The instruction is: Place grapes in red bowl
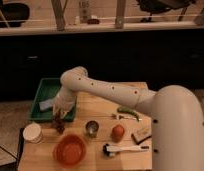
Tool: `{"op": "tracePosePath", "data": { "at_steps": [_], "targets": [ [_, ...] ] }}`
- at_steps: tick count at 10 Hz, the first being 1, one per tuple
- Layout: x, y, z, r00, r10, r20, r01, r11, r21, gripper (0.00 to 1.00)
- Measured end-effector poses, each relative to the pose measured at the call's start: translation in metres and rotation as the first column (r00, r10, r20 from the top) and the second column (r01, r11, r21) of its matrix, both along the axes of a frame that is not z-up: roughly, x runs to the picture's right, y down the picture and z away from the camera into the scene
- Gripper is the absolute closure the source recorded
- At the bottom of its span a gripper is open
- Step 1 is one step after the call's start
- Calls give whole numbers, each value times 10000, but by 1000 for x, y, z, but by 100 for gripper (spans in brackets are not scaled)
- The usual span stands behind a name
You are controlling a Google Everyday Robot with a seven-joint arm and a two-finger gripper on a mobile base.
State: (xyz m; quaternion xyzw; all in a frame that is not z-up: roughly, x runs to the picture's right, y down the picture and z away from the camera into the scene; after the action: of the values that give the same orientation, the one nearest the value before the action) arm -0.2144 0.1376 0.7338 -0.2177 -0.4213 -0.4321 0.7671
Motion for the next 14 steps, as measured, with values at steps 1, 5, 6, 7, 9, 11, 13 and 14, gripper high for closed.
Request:
{"op": "tracePosePath", "data": {
  "at_steps": [1, 5, 6, 7, 9, 11, 13, 14],
  "targets": [
    [3, 5, -9, 9999, -111, 60, 111, 9999, -40, 100],
    [9, 21, -37, 9989, -421, 211, 424, 9990, -166, 100],
    [11, 24, -44, 9987, -464, 227, 468, 9988, -167, 100],
    [13, 29, -51, 9985, -489, 250, 494, 9986, -168, 100],
    [17, 35, -58, 9983, -515, 263, 521, 9984, -200, 100],
    [22, 47, -68, 9981, -541, 278, 550, 9979, -328, 100],
    [27, 55, -72, 9984, -511, 243, 522, 9975, -469, 100],
    [30, 60, -75, 9986, -490, 223, 501, 9972, -553, 100]
  ]
}}
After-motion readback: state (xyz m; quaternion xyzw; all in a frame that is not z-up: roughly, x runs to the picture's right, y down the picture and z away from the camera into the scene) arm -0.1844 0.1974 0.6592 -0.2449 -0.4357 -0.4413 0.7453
